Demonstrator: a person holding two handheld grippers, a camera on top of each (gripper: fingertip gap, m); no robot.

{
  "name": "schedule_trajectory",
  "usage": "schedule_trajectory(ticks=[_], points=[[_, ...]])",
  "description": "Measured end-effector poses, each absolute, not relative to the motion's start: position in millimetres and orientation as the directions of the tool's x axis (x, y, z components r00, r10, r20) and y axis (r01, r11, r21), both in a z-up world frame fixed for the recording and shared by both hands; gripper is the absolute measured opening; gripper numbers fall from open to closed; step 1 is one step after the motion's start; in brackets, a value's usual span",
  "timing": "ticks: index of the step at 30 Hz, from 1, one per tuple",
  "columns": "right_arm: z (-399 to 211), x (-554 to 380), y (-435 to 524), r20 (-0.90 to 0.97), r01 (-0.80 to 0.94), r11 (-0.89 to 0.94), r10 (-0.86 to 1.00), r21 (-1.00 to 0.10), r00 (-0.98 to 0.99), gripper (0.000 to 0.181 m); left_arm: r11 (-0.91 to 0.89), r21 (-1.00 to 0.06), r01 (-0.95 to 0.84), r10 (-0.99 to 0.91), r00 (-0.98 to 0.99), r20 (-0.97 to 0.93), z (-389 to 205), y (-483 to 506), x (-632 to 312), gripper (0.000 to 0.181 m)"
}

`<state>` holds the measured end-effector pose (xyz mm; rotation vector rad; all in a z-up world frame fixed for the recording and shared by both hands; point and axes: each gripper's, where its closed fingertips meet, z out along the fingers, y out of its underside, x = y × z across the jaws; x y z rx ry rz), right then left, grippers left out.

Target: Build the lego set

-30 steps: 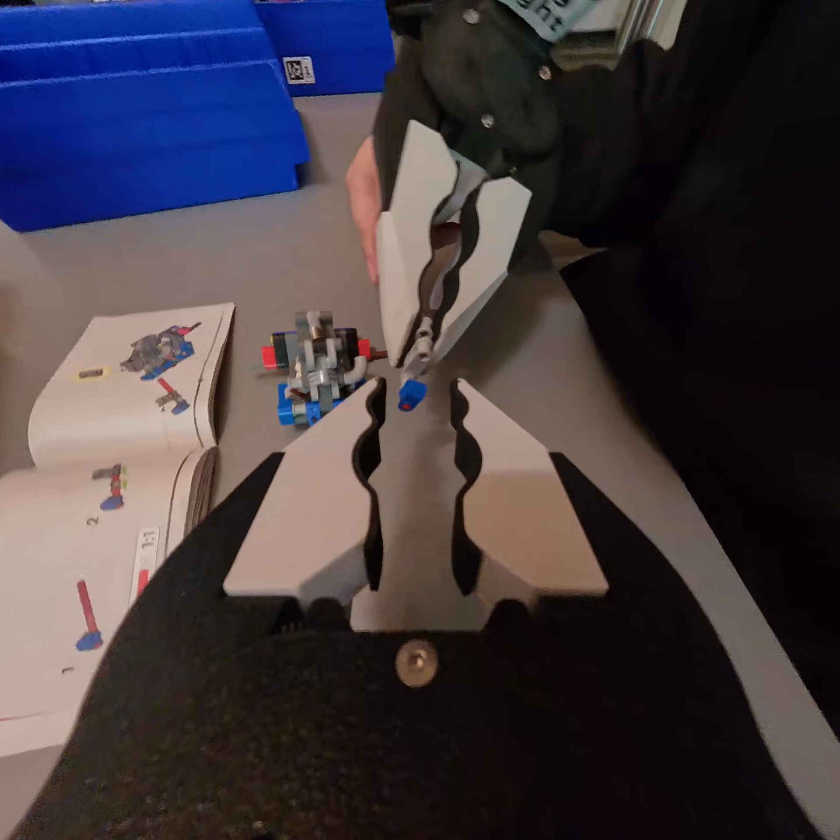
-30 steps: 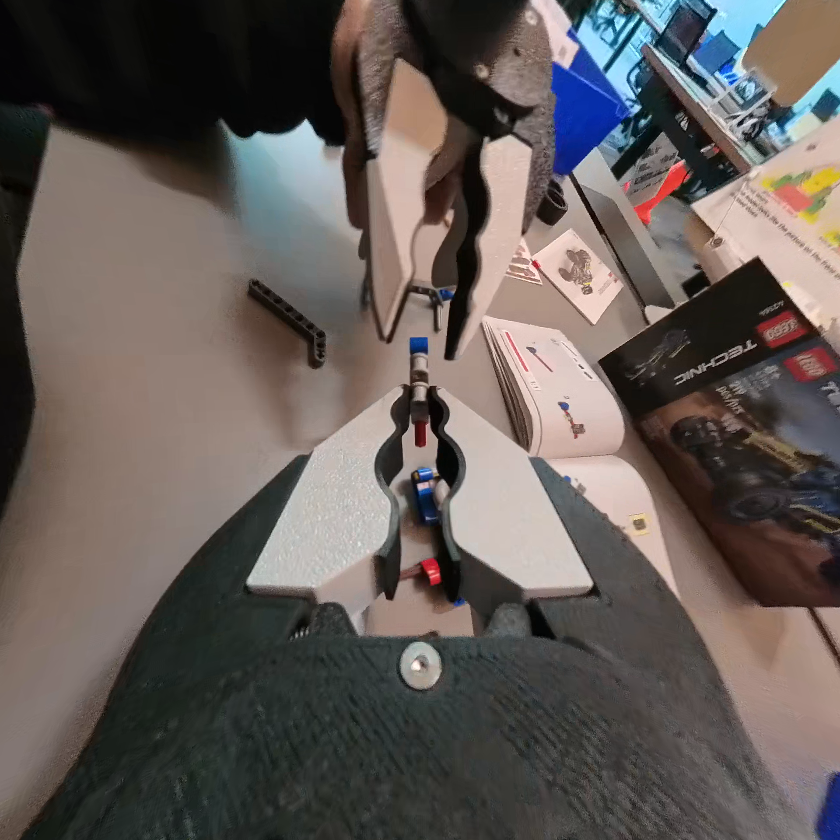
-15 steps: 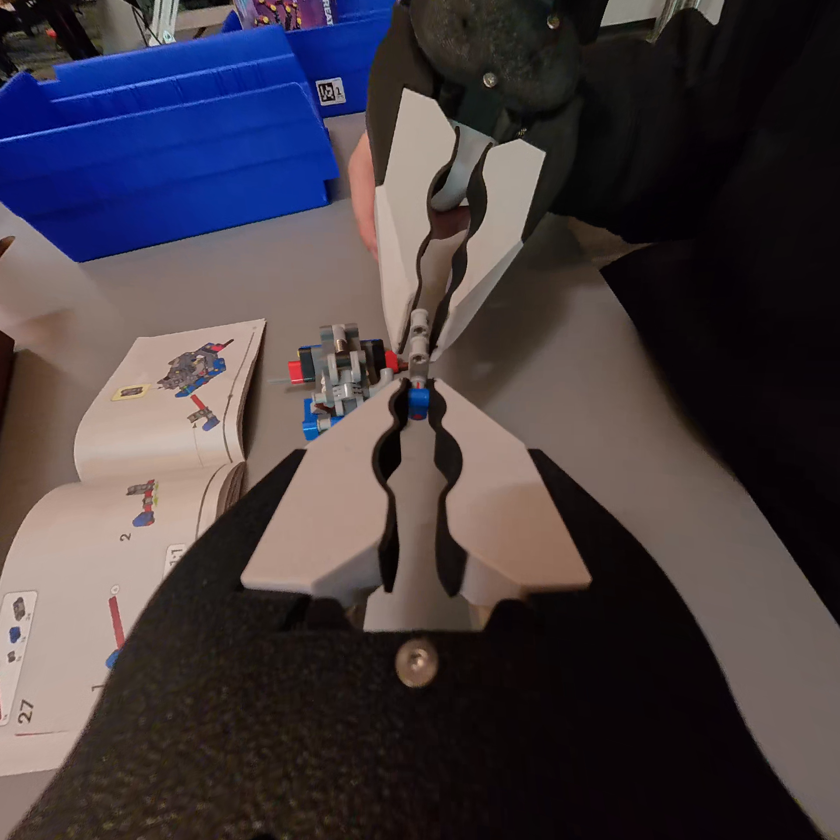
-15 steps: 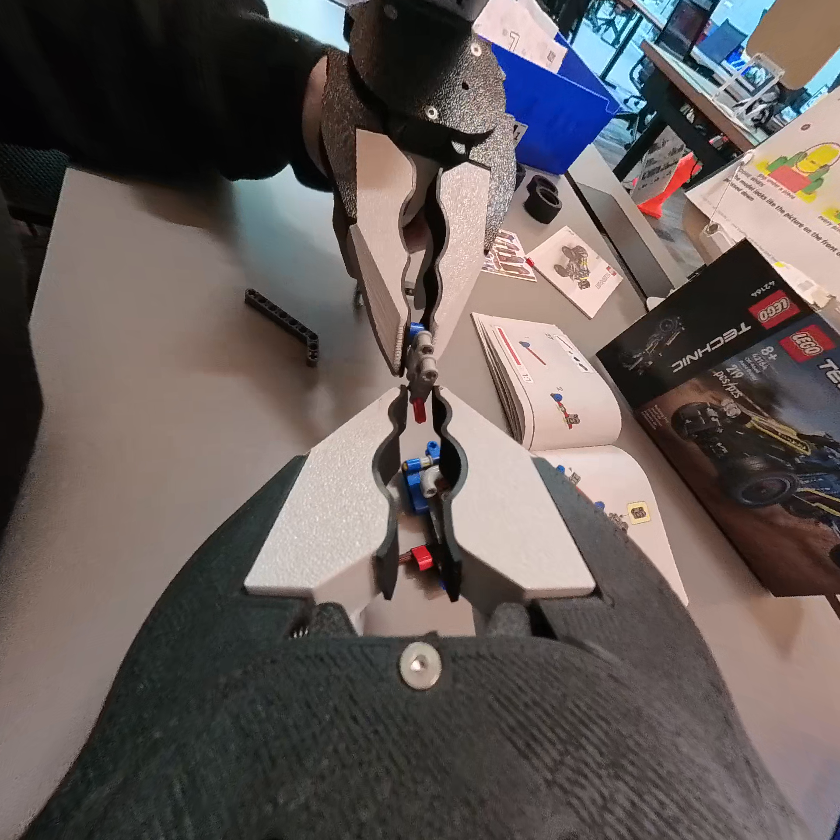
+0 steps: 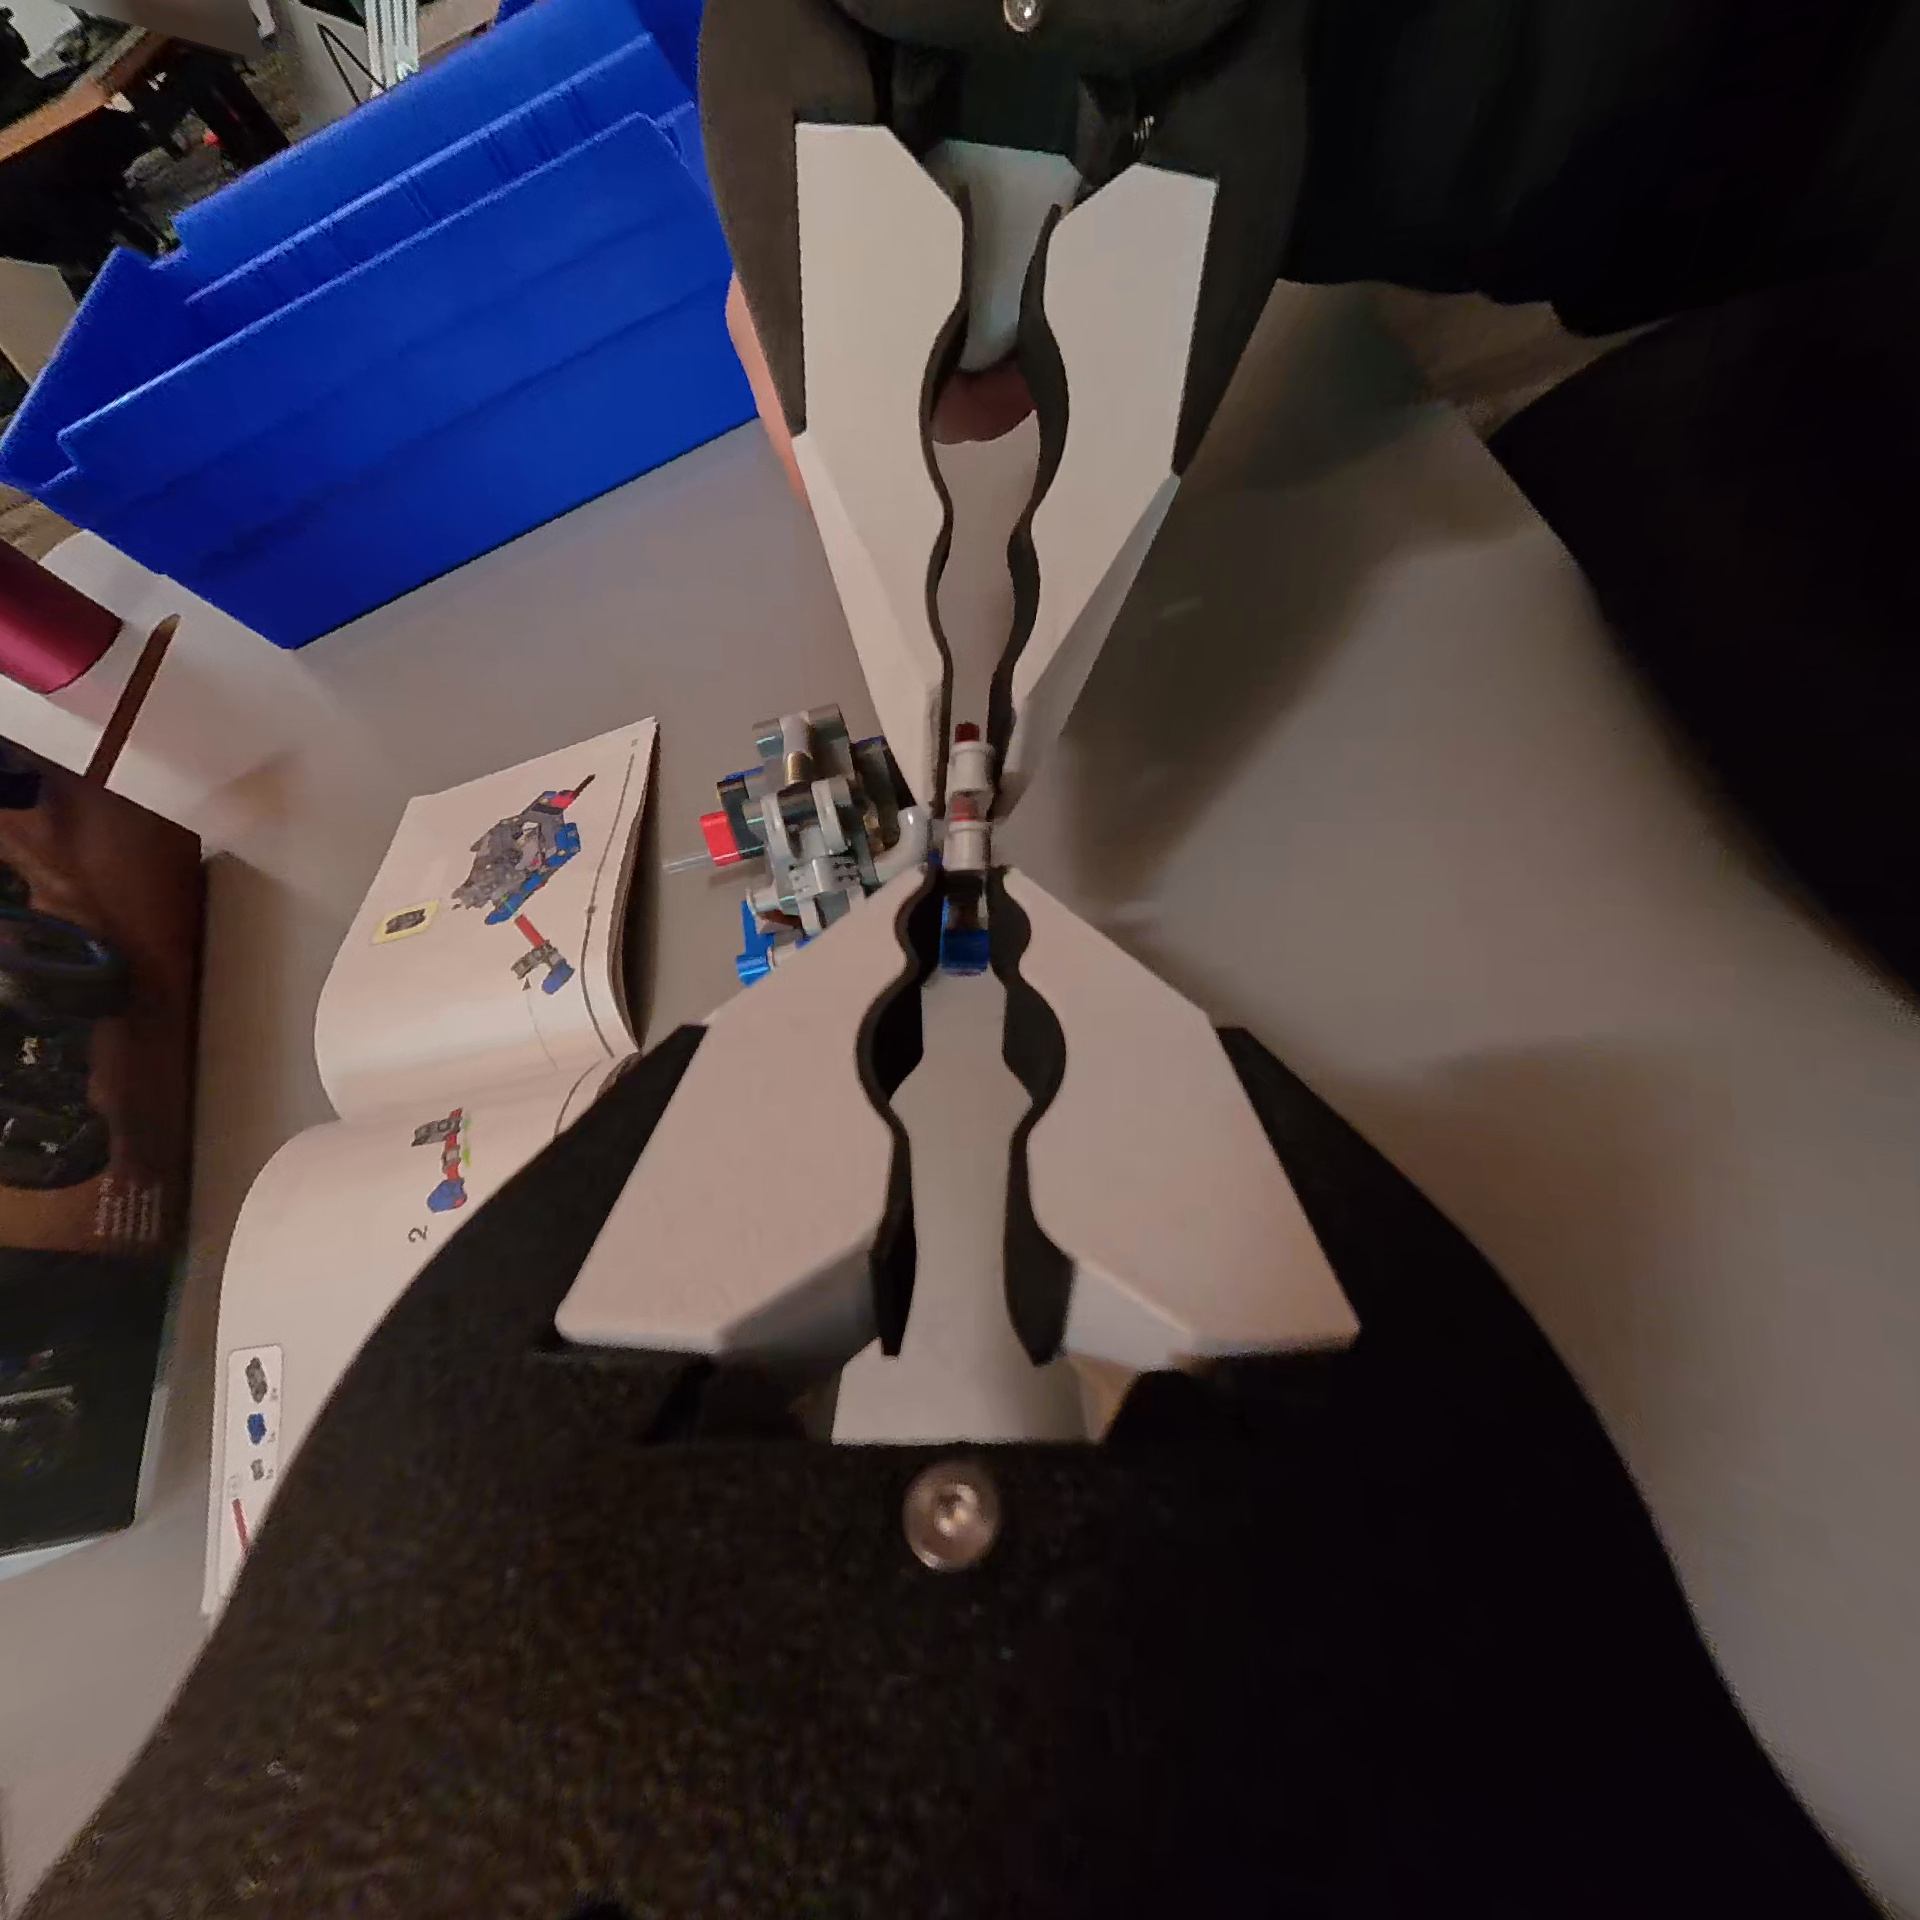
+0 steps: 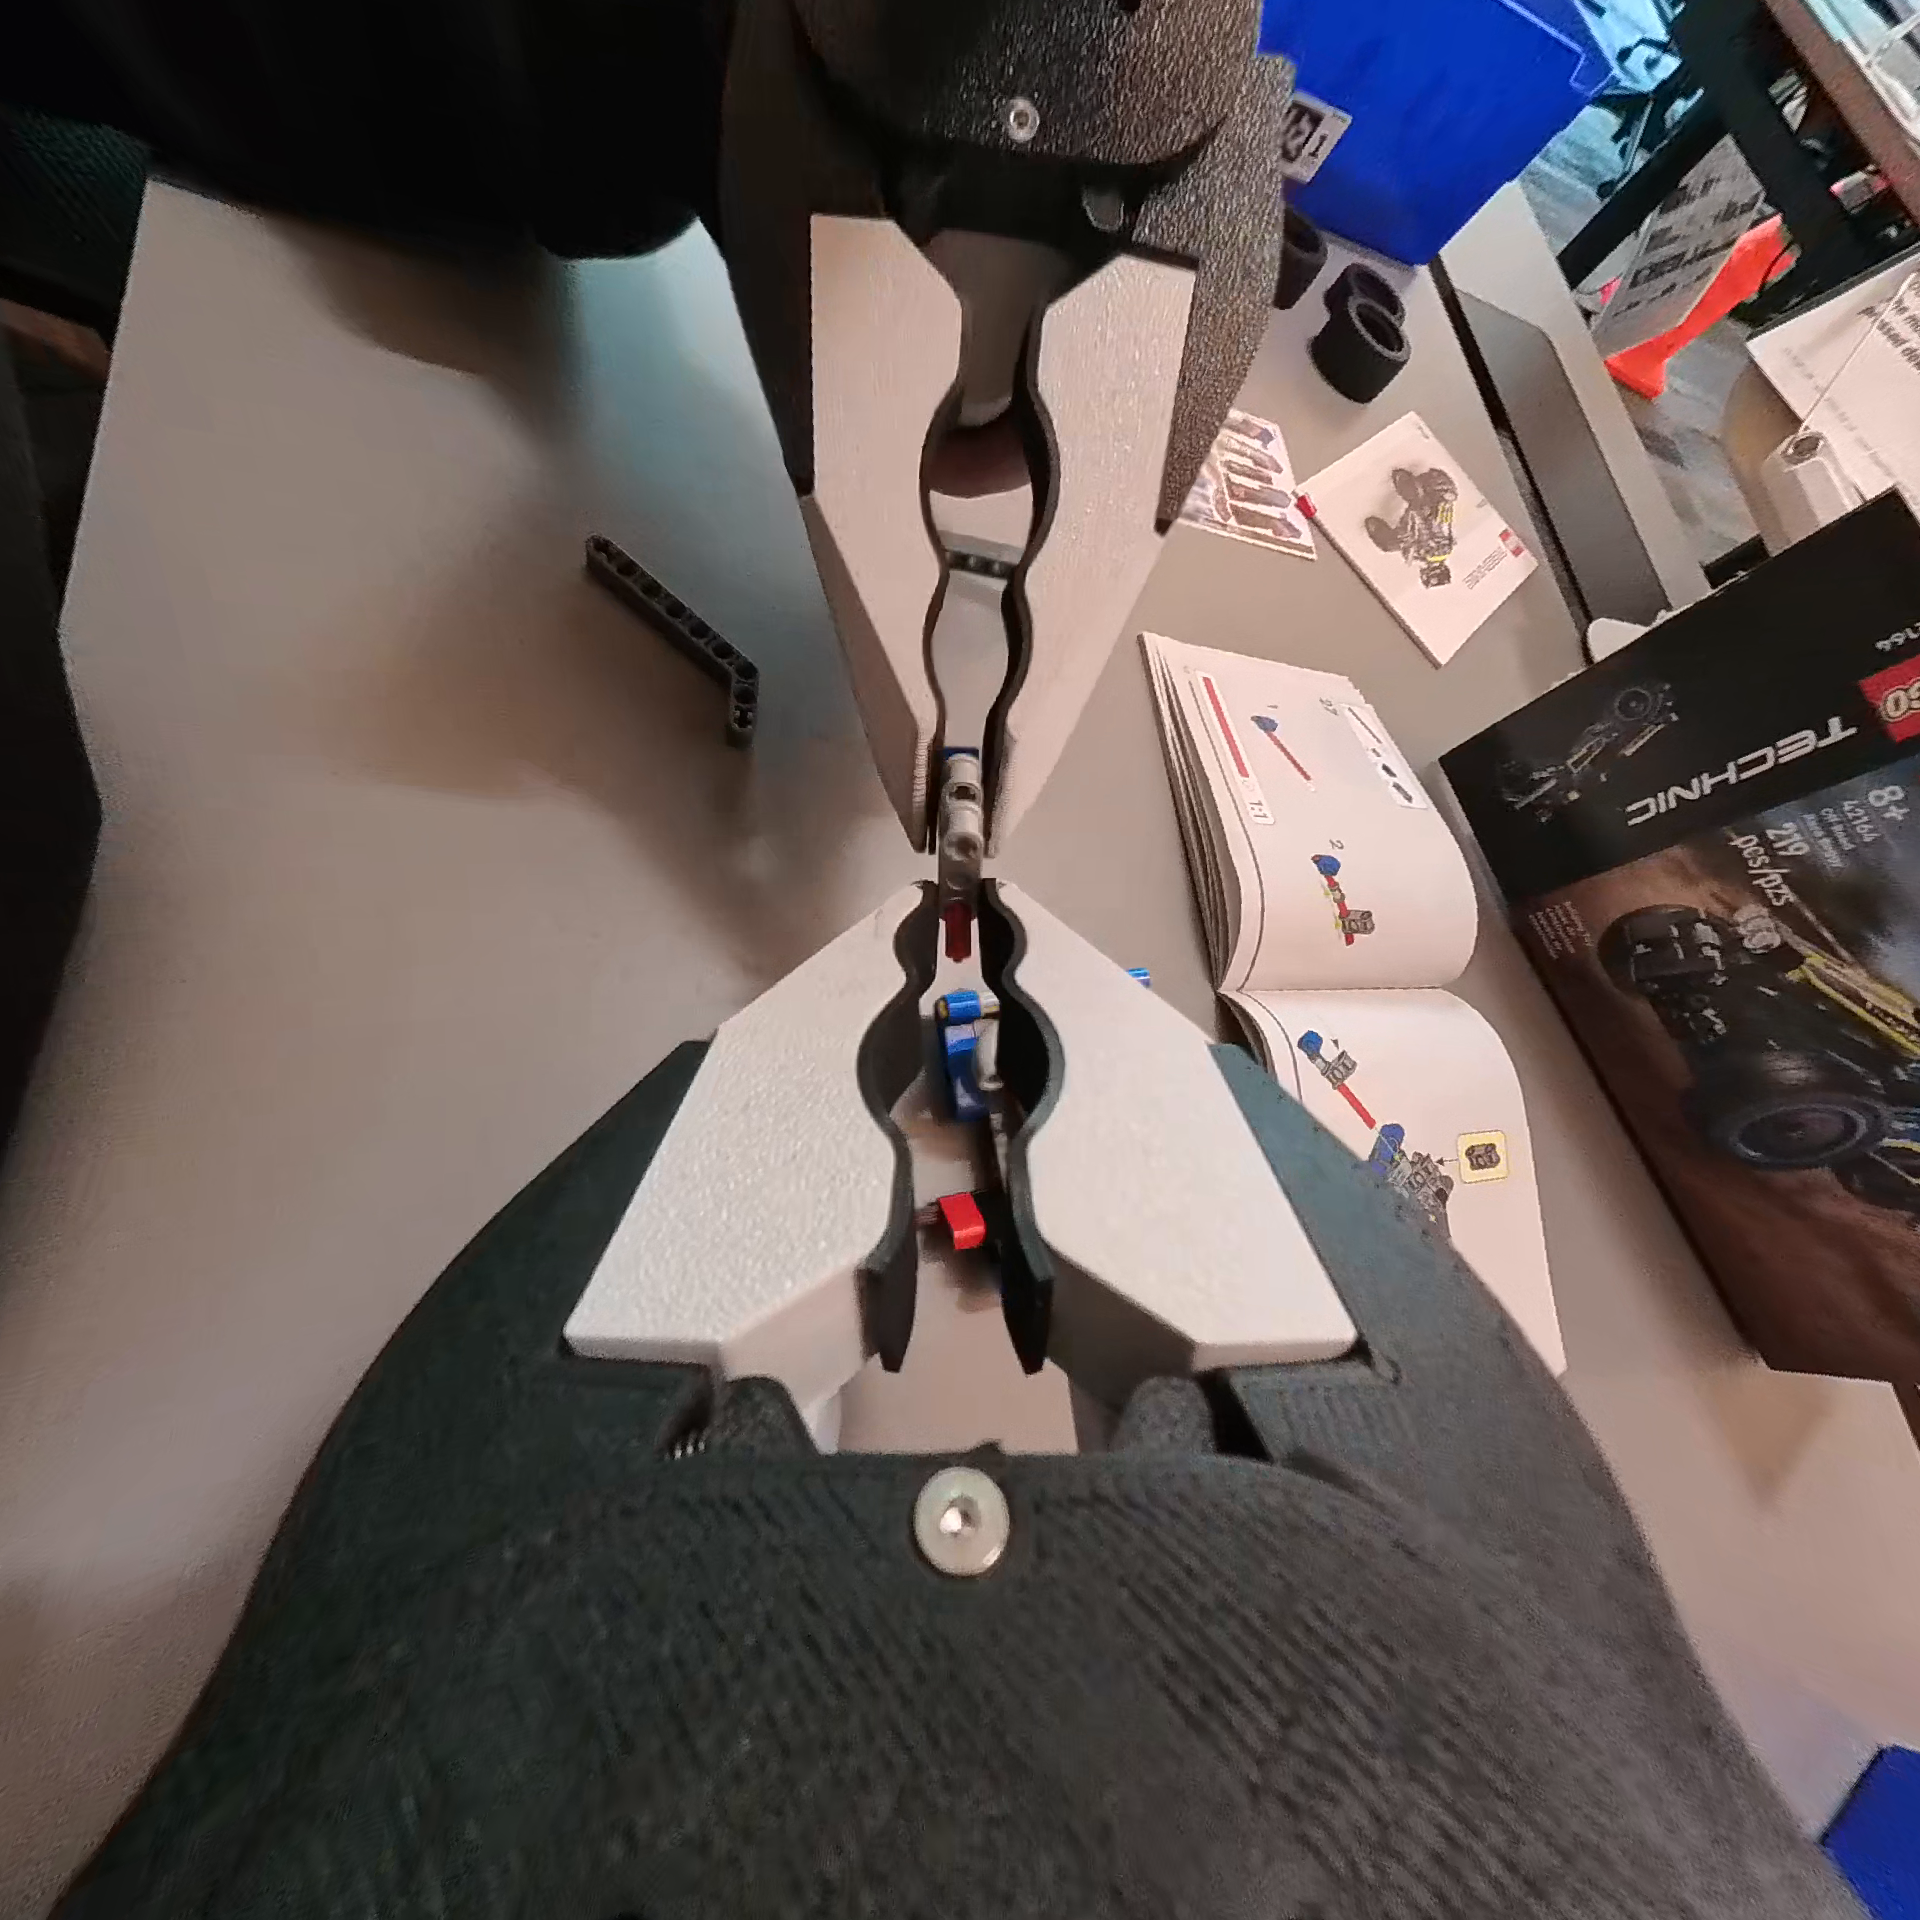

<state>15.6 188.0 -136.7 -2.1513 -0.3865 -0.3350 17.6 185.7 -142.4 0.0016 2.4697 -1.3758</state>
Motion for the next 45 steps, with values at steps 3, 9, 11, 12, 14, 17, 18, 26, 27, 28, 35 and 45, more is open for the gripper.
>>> schedule_trajectory(ticks=[3, 9, 11, 12, 14, 17, 18, 26, 27, 28, 35, 45], points=[[-137, 18, 189, 0.391, 0.405, -0.557, 0.150, -0.726, 0.908, 0.005, 0.552, -0.821, 0.150, -0.161, -0.946, -0.281, -144, 187, 20, 0.005], [-138, 19, 189, 0.385, 0.415, -0.569, 0.181, -0.710, 0.905, 0.005, 0.558, -0.816, 0.149, -0.167, -0.944, -0.286, -145, 187, 21, 0.005], [-136, 18, 188, 0.361, 0.399, -0.565, 0.184, -0.723, 0.914, 0.005, 0.546, -0.825, 0.146, -0.169, -0.945, -0.279, -142, 187, 20, 0.005], [-135, 18, 189, 0.356, 0.394, -0.563, 0.182, -0.727, 0.917, 0.005, 0.547, -0.823, 0.152, -0.167, -0.944, -0.285, -141, 188, 20, 0.005], [-135, 17, 188, 0.353, 0.395, -0.567, 0.189, -0.723, 0.917, 0.006, 0.554, -0.818, 0.155, -0.161, -0.944, -0.289, -142, 187, 18, 0.005], [-136, 14, 187, 0.331, 0.385, -0.575, 0.201, -0.722, 0.922, 0.006, 0.554, -0.819, 0.149, -0.159, -0.947, -0.280, -143, 186, 17, 0.005], [-136, 15, 187, 0.328, 0.379, -0.573, 0.195, -0.726, 0.924, 0.006, 0.555, -0.819, 0.146, -0.160, -0.947, -0.278, -143, 186, 17, 0.005], [-140, 13, 188, 0.337, 0.390, -0.577, 0.203, -0.717, 0.919, 0.006, 0.579, -0.800, 0.159, -0.145, -0.945, -0.293, -149, 184, 15, 0.005], [-143, 12, 186, 0.328, 0.390, -0.594, 0.216, -0.704, 0.920, 0.005, 0.581, -0.798, 0.161, -0.145, -0.944, -0.296, -151, 184, 15, 0.005], [-143, 12, 185, 0.338, 0.400, -0.600, 0.219, -0.693, 0.915, 0.005, 0.576, -0.800, 0.169, -0.145, -0.942, -0.303, -150, 183, 15, 0.005], [-141, 11, 182, 0.338, 0.388, -0.600, 0.201, -0.700, 0.919, 0.006, 0.559, -0.809, 0.179, -0.146, -0.940, -0.309, -147, 181, 13, 0.005], [-139, 8, 176, 0.308, 0.352, -0.600, 0.179, -0.719, 0.934, 0.007, 0.541, -0.823, 0.175, -0.148, -0.943, -0.298, -144, 176, 10, 0.005]])
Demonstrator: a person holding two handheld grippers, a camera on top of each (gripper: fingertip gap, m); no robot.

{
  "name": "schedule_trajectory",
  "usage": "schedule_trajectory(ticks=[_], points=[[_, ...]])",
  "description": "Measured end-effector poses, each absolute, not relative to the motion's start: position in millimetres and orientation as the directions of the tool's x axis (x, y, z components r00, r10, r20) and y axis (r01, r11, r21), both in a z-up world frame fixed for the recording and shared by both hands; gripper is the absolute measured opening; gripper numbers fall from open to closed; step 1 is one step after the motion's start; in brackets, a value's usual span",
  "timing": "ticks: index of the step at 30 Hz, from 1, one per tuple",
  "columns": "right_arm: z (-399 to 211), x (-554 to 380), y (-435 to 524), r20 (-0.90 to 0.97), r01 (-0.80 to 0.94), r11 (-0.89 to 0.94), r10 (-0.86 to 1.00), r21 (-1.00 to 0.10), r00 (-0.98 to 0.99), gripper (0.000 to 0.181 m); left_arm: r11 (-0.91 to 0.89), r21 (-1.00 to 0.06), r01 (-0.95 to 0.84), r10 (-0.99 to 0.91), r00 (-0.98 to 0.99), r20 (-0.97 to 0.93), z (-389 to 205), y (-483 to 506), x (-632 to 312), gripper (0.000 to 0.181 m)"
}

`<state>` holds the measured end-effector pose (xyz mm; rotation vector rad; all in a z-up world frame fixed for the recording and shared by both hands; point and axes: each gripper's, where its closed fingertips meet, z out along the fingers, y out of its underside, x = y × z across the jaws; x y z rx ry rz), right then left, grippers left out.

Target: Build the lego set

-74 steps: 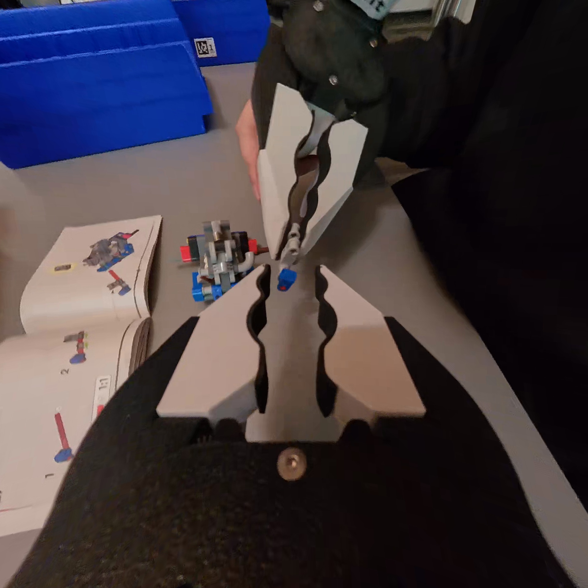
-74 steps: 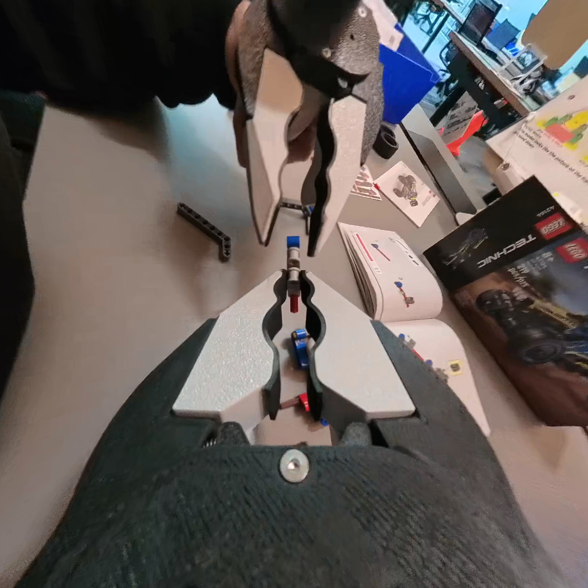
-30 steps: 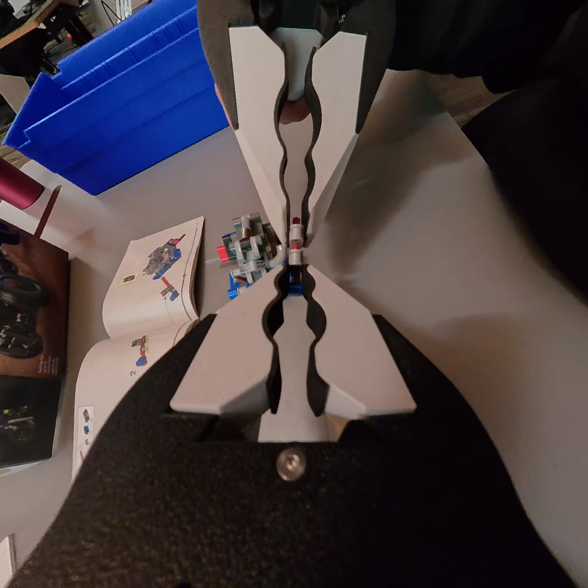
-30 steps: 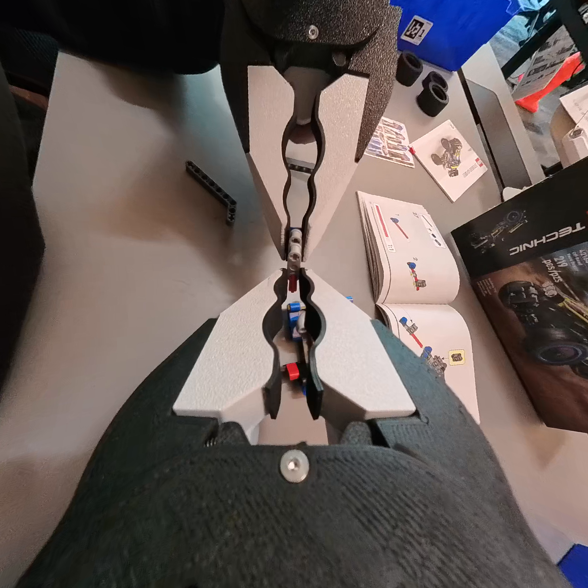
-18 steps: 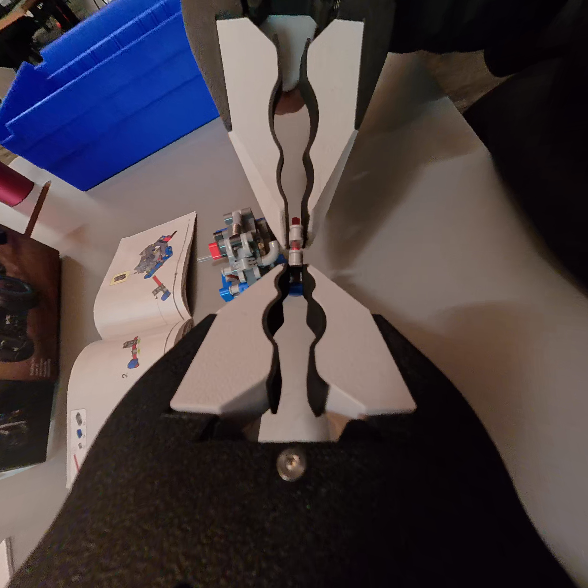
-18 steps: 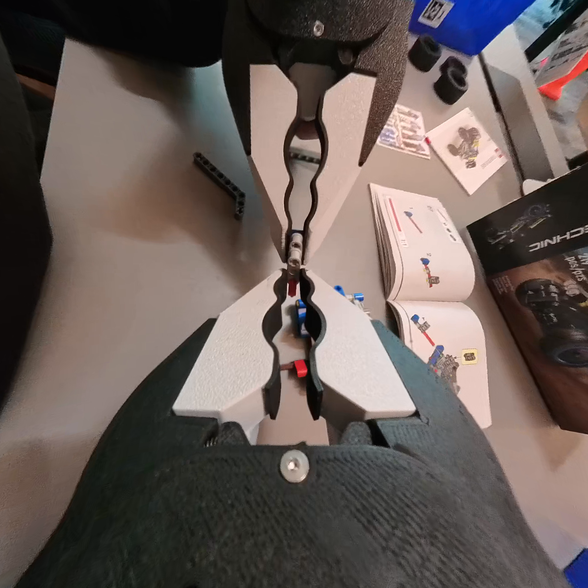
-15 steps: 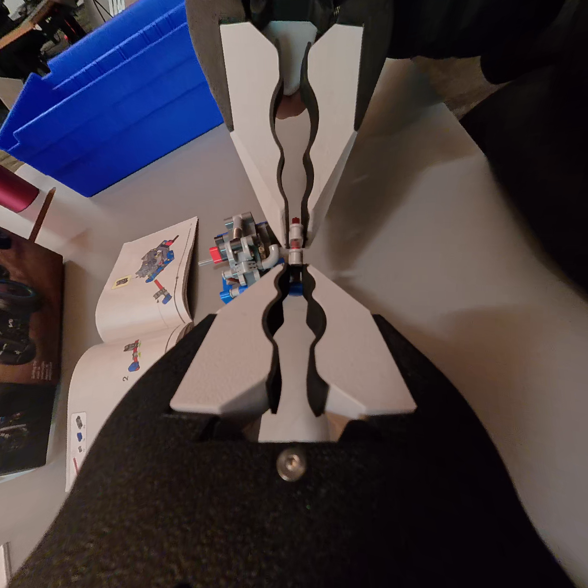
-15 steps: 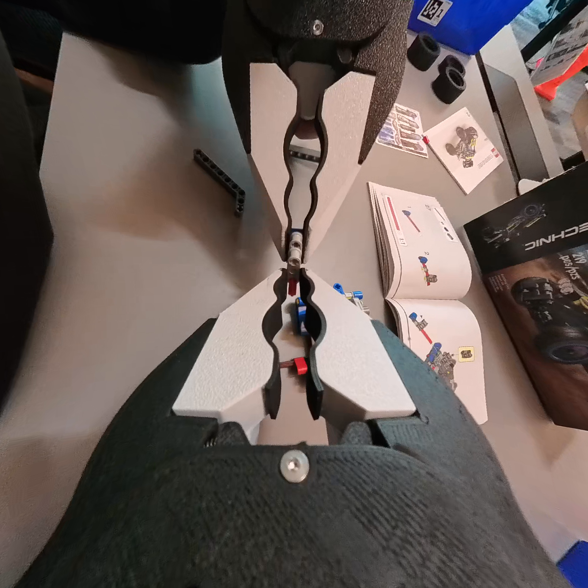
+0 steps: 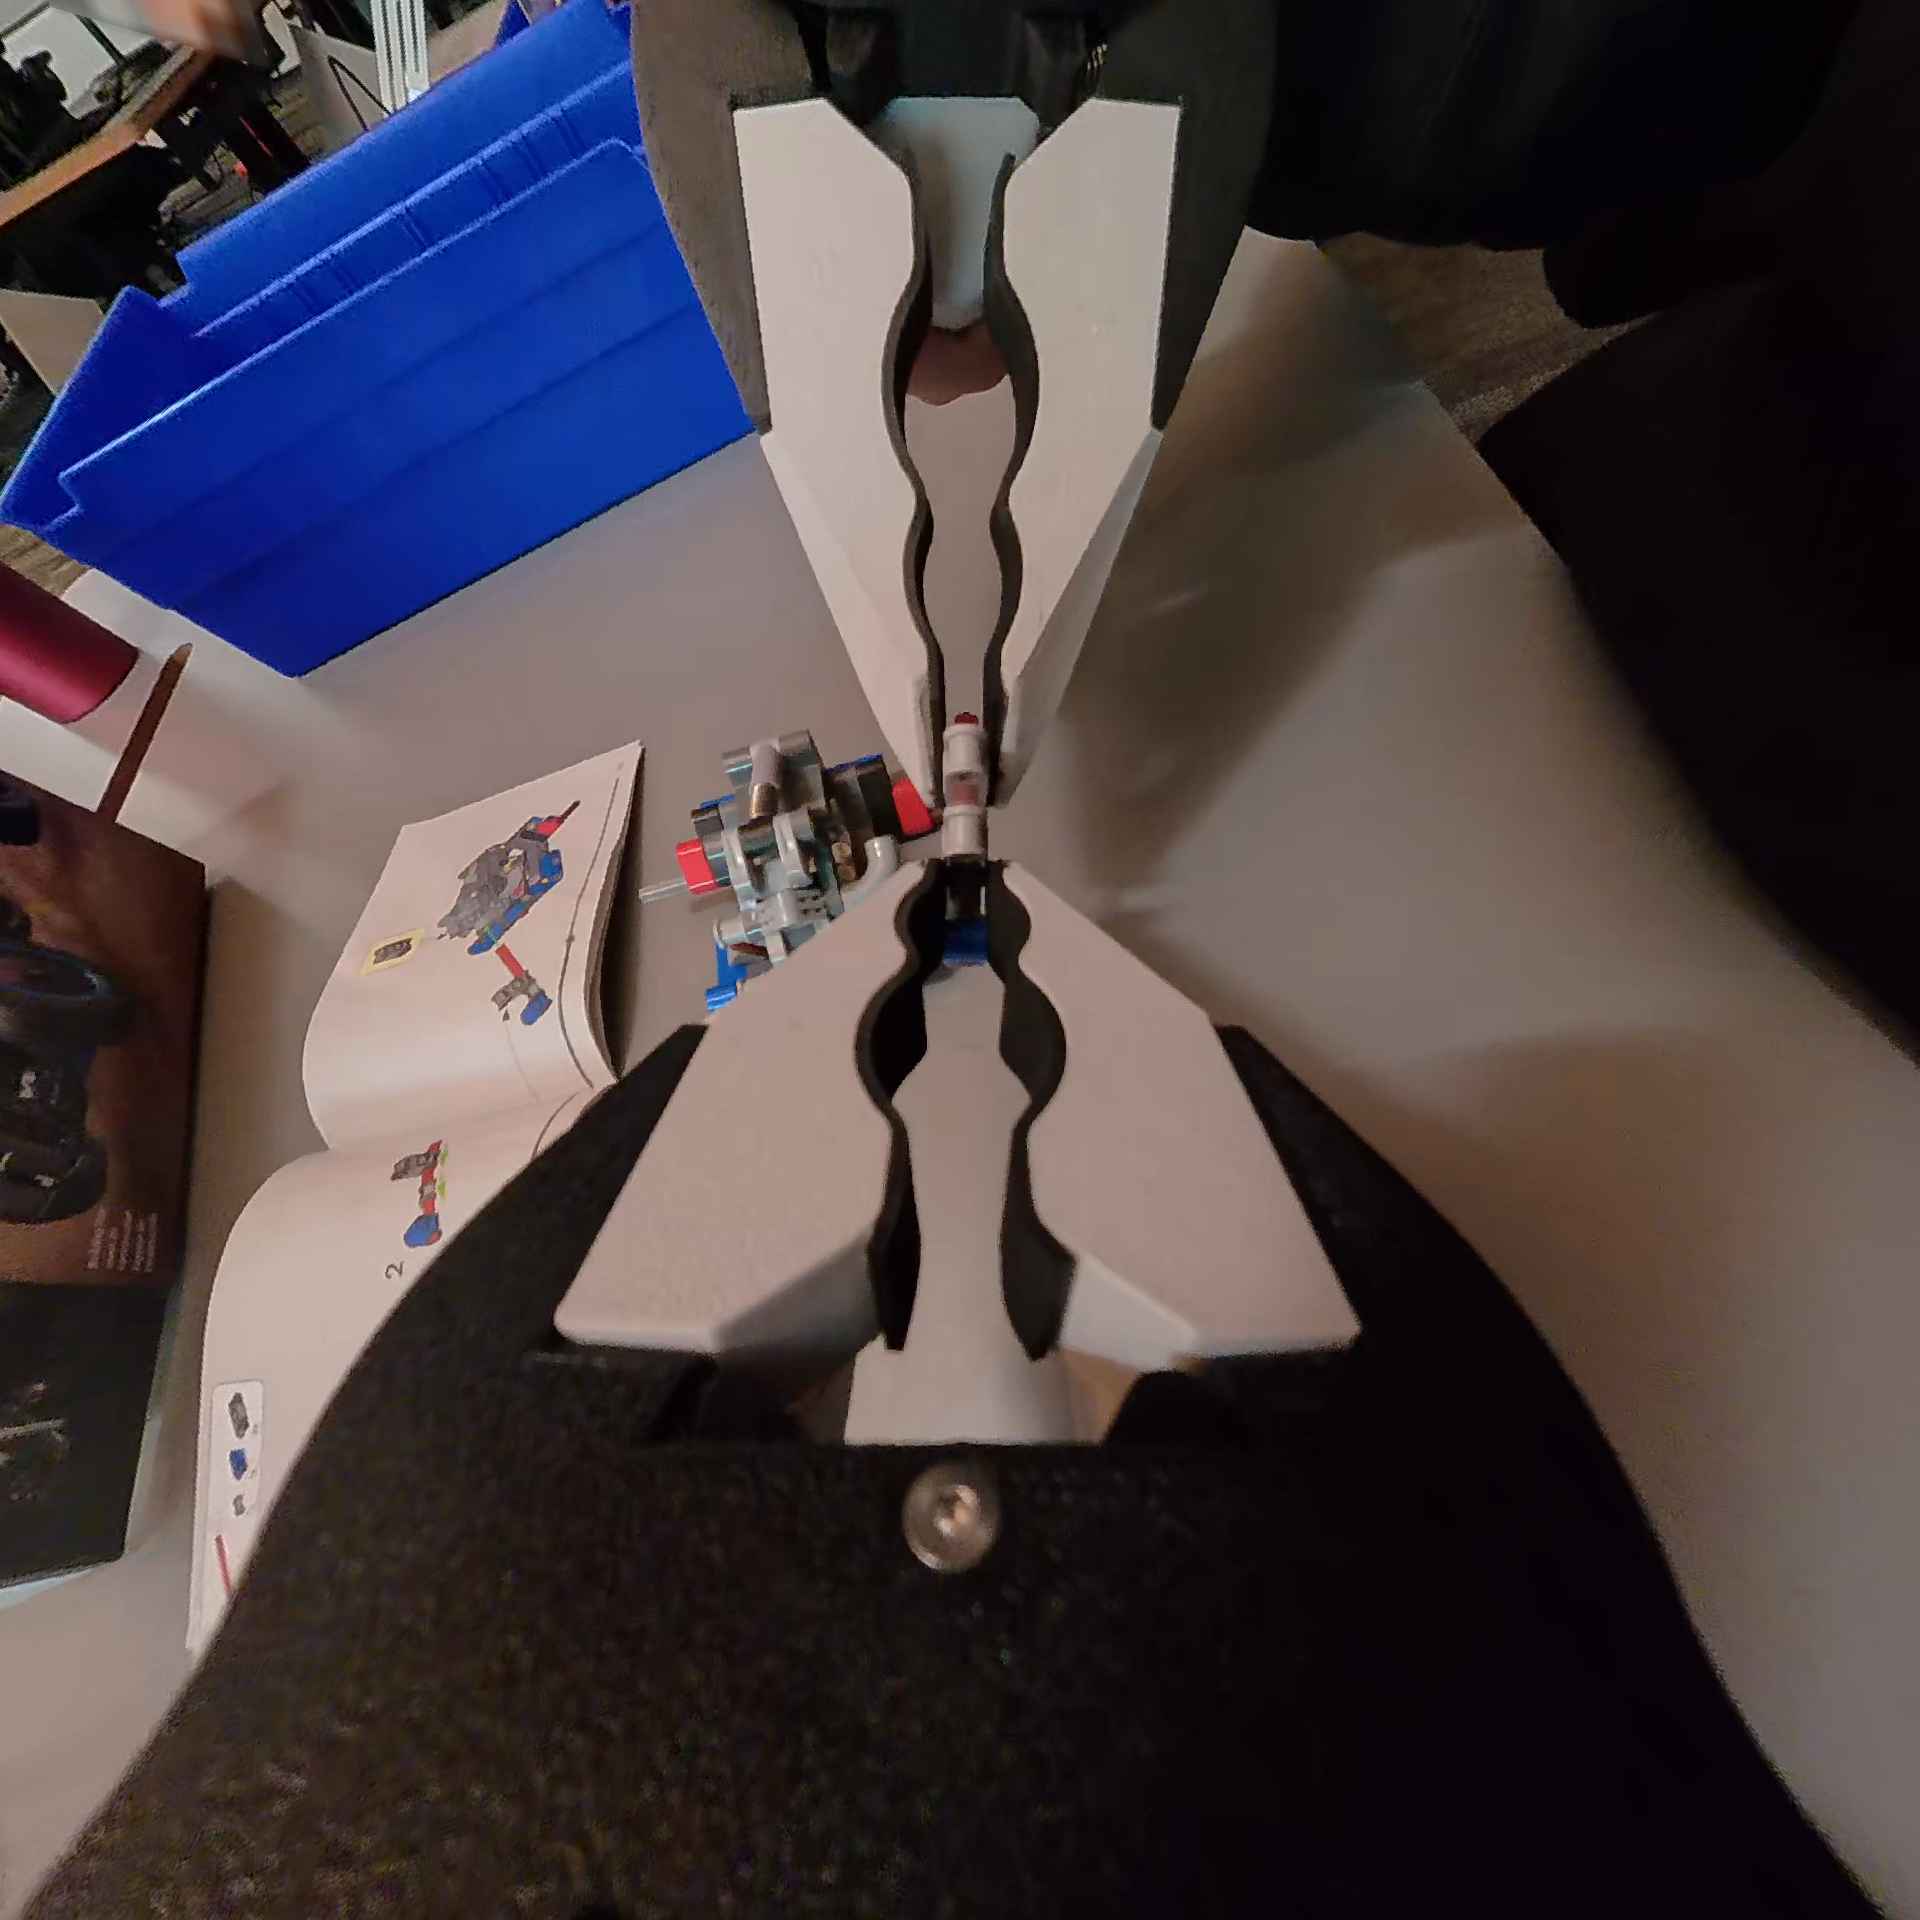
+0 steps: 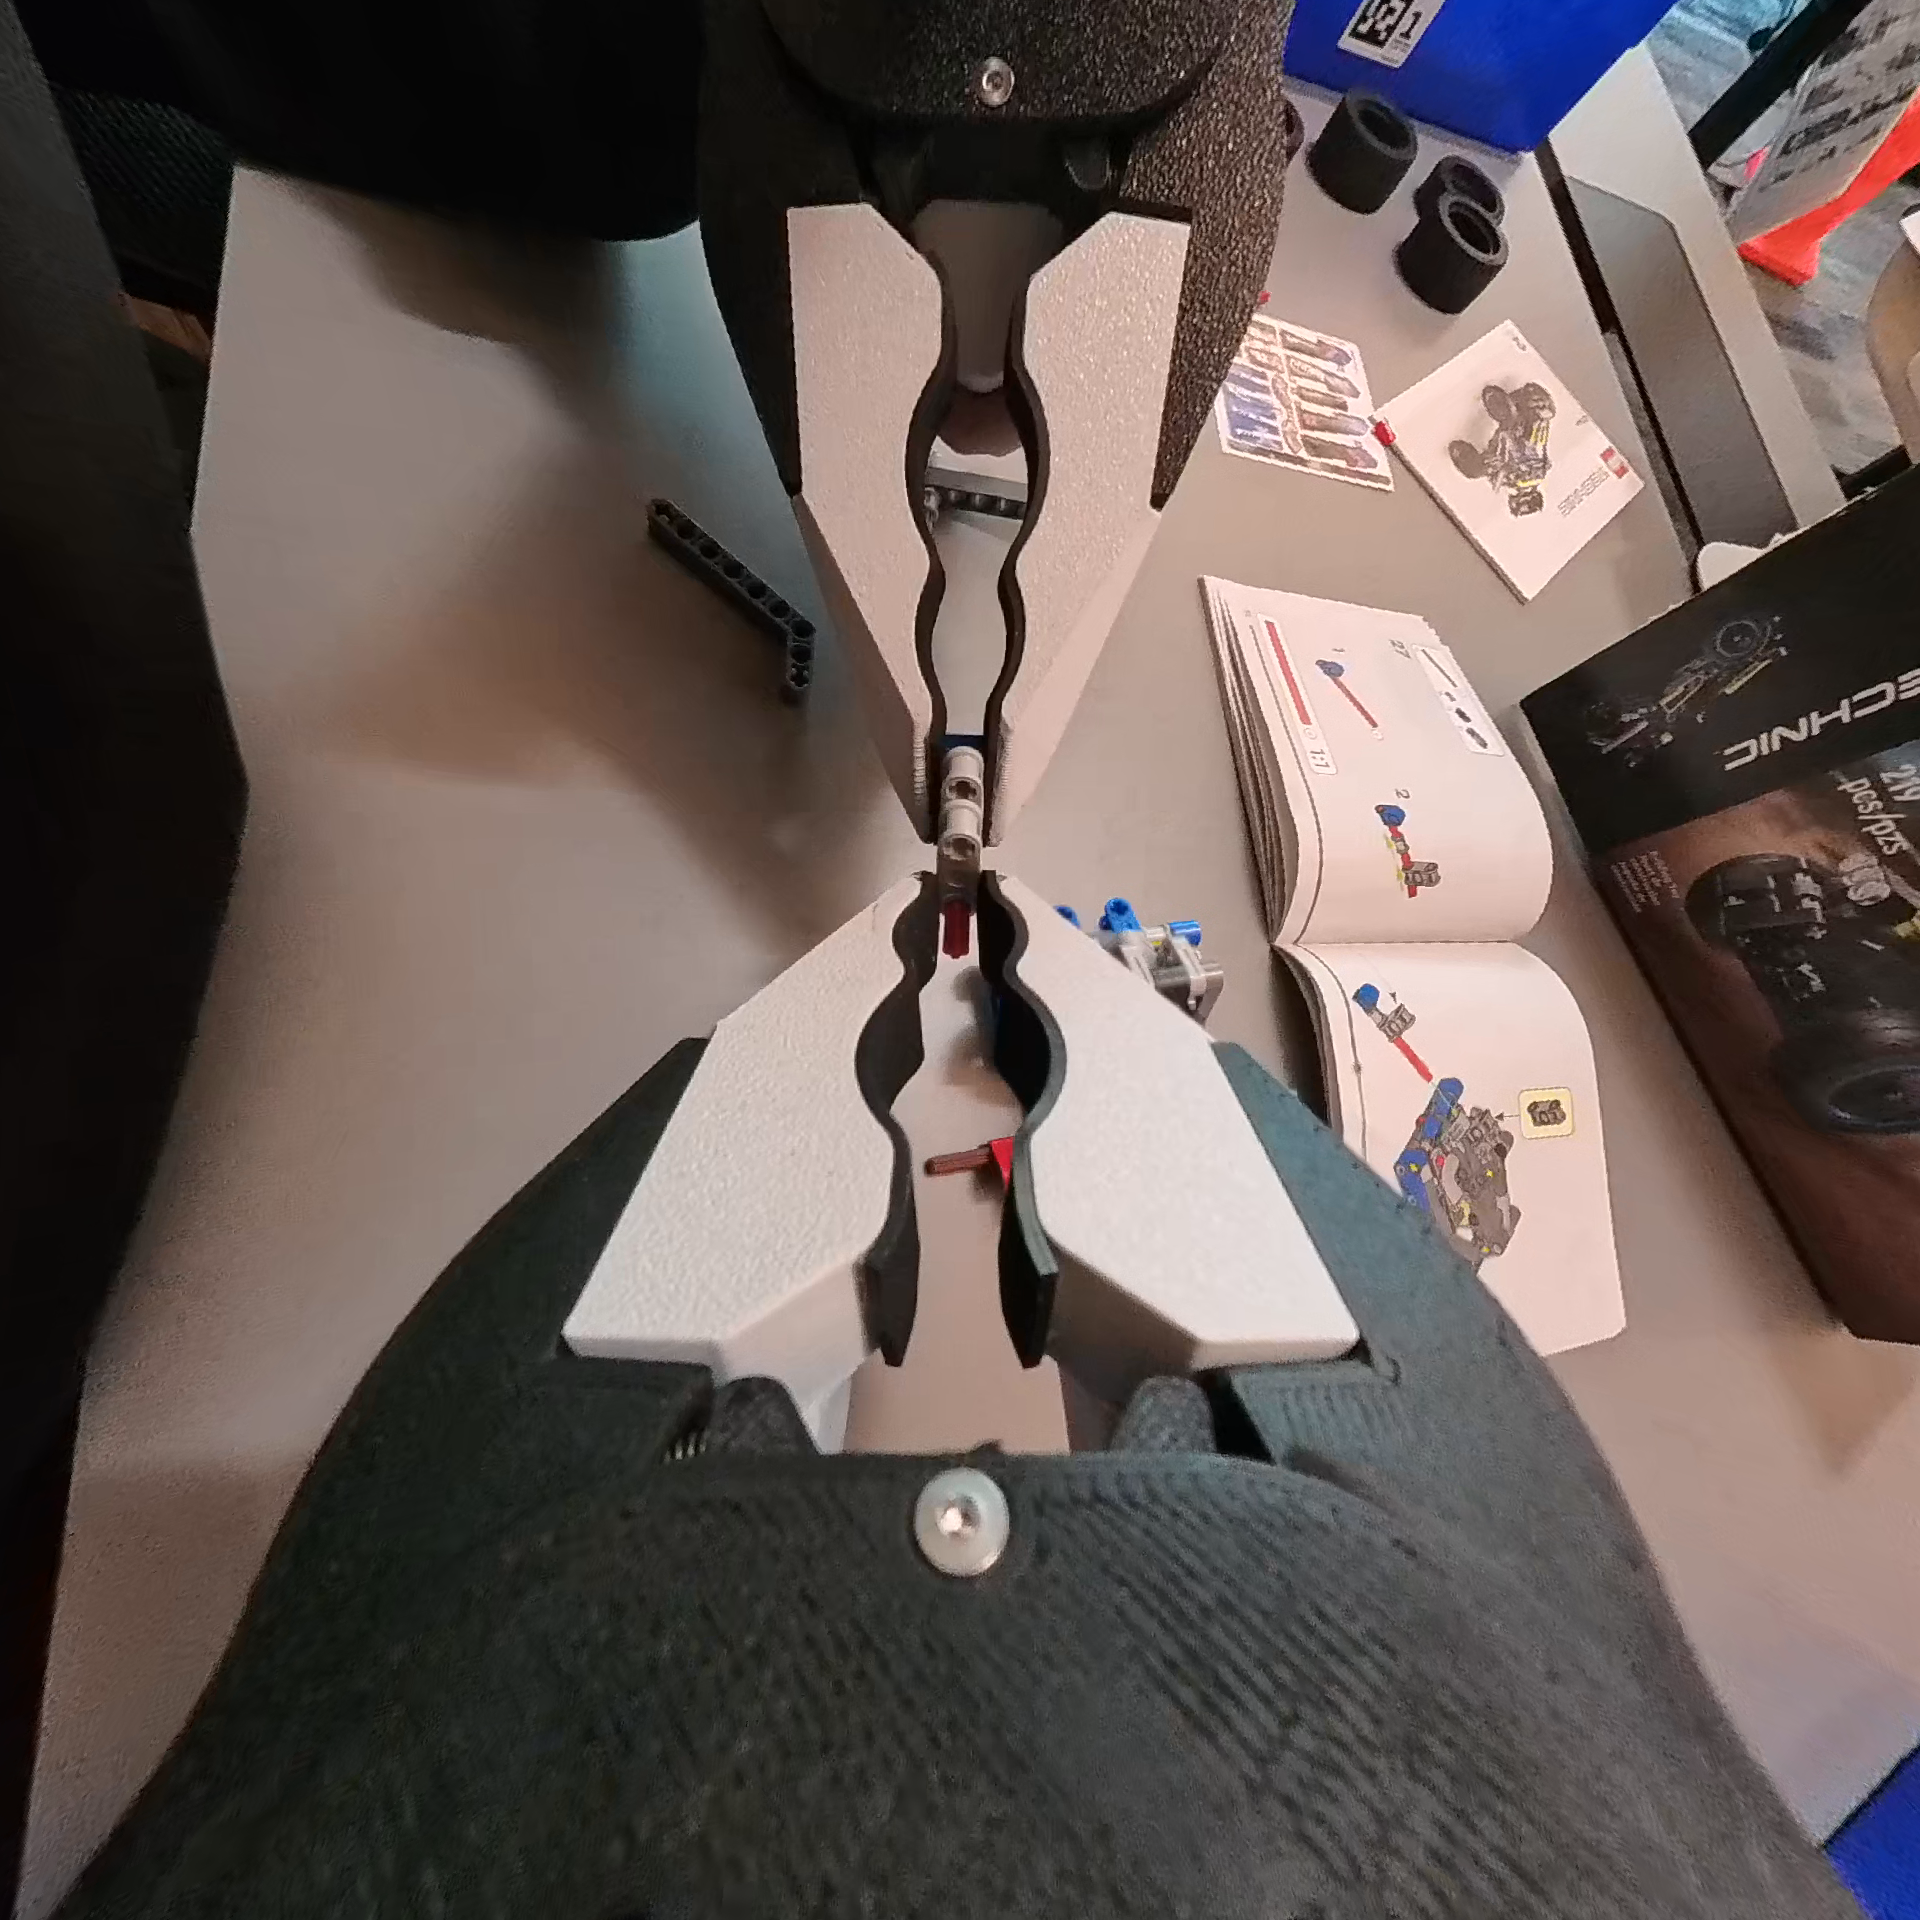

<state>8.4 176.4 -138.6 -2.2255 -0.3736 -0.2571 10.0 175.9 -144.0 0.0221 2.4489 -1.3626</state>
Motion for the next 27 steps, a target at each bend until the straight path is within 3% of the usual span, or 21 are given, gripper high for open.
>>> schedule_trajectory(ticks=[17, 27], points=[[-143, 4, 178, 0.211, 0.248, -0.524, 0.130, -0.815, 0.969, 0.006, 0.540, -0.828, 0.151, -0.138, -0.955, -0.264, -145, 169, 6, 0.005], [-152, 3, 173, 0.190, 0.226, -0.543, 0.123, -0.809, 0.974, 0.007, 0.544, -0.829, 0.130, -0.114, -0.967, -0.227, -153, 166, 5, 0.005]])
